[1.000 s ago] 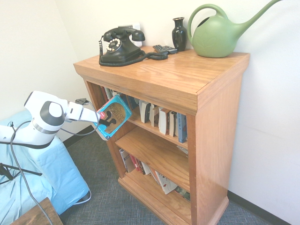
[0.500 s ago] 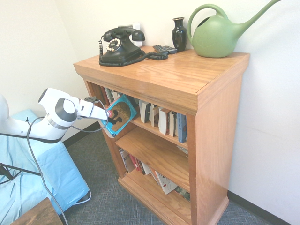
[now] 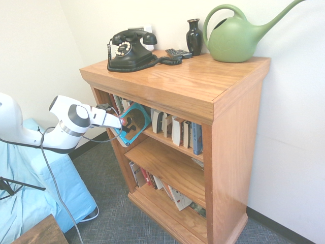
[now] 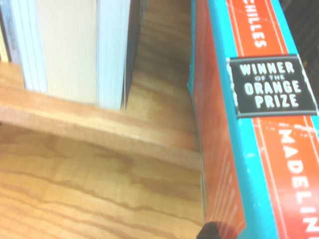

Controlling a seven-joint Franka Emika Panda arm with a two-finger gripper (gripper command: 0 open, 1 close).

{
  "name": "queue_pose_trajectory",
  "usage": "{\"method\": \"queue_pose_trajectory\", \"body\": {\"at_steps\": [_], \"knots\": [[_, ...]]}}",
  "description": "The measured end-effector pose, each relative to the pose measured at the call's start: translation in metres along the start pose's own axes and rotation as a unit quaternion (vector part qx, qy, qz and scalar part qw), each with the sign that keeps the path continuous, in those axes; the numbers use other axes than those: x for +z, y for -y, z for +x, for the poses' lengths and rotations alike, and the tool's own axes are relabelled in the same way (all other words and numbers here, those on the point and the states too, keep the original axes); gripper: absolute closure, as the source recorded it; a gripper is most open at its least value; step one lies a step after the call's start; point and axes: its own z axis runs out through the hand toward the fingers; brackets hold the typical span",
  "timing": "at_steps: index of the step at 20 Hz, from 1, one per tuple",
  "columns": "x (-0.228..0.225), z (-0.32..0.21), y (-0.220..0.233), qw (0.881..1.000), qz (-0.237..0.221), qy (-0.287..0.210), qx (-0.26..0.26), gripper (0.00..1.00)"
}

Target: Organize the shelf

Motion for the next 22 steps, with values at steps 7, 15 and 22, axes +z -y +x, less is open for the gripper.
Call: {"method": "queue_pose_trajectory", "body": {"at_steps": [7, 15, 22], "knots": [[0.010, 0.009, 0.023, 1.000, 0.010, 0.014, 0.020, 1.00], [0.022, 0.022, 0.042, 0.999, 0.009, 0.021, 0.028, 1.00], [0.031, 0.027, 0.055, 0.999, 0.009, 0.019, 0.025, 1.00]]}}
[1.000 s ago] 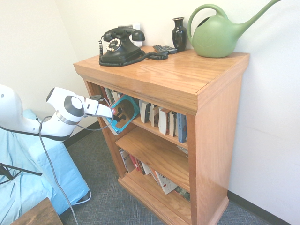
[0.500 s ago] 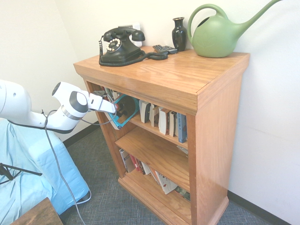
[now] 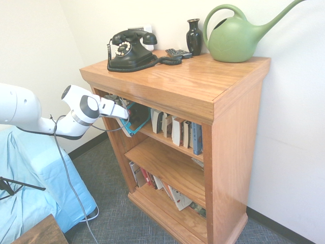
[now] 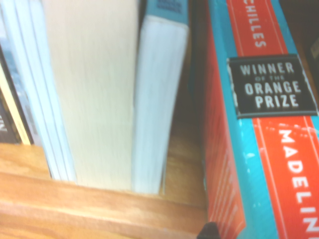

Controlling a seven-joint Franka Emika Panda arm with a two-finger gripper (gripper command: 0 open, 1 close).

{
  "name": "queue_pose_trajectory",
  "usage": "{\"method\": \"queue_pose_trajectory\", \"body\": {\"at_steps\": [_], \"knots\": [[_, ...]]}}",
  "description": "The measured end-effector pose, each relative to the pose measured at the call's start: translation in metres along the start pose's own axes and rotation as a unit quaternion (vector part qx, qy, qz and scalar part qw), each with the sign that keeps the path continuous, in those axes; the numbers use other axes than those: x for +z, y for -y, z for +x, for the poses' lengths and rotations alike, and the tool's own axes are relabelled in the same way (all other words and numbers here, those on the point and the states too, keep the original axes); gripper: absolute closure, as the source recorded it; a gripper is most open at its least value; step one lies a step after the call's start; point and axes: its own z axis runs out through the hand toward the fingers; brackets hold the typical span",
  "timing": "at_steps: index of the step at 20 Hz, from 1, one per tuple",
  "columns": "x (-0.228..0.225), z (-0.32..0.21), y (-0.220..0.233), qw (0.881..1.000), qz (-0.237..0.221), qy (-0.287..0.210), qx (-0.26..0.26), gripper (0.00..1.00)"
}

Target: Organize the shelf

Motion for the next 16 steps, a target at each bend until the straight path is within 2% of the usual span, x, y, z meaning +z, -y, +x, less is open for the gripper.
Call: {"method": "queue_pose_trajectory", "body": {"at_steps": [7, 8, 16], "knots": [[0.0038, 0.0021, 0.0059, 1.000, 0.000, 0.000, 0.002, 1.00], [0.0038, 0.0021, 0.0059, 1.000, 0.000, 0.000, 0.002, 0.00], [0.0035, 0.0005, 0.0071, 1.000, -0.001, -0.001, -0.003, 0.00]]}}
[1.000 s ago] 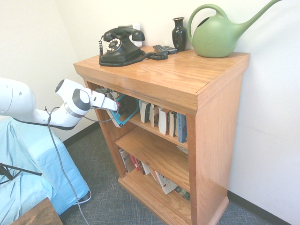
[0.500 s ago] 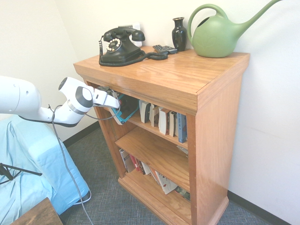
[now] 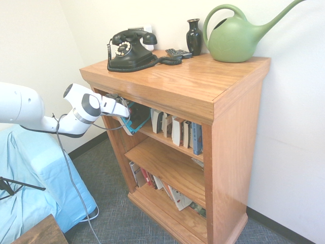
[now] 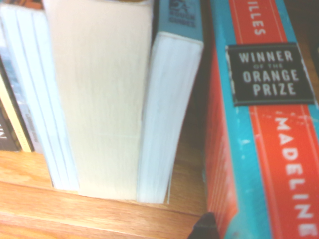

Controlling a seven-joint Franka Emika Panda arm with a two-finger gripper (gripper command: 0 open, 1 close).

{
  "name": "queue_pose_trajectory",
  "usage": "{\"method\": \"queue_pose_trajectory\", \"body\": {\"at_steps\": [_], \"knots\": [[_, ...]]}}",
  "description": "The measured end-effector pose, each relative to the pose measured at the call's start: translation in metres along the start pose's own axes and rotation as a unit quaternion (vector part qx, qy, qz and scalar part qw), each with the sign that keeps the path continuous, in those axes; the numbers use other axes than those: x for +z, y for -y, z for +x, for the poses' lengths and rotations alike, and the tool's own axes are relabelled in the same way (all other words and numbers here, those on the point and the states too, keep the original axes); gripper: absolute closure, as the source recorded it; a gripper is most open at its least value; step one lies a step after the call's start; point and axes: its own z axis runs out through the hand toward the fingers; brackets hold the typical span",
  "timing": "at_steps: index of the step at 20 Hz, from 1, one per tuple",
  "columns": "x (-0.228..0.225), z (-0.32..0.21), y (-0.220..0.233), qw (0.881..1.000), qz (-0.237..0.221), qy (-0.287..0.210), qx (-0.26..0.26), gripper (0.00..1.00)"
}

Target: Organize the shelf

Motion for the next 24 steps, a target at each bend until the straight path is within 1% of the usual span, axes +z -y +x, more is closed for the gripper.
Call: {"method": "queue_pose_trajectory", "body": {"at_steps": [10, 15, 19, 24], "knots": [[-0.006, 0.000, -0.002, 1.000, 0.005, -0.008, -0.010, 0.00], [-0.019, -0.016, -0.033, 1.000, 0.018, 0.002, -0.013, 0.00], [-0.038, -0.032, -0.052, 1.000, 0.025, 0.007, -0.013, 0.00], [-0.048, -0.051, -0.084, 0.999, 0.030, 0.032, 0.010, 0.00]]}}
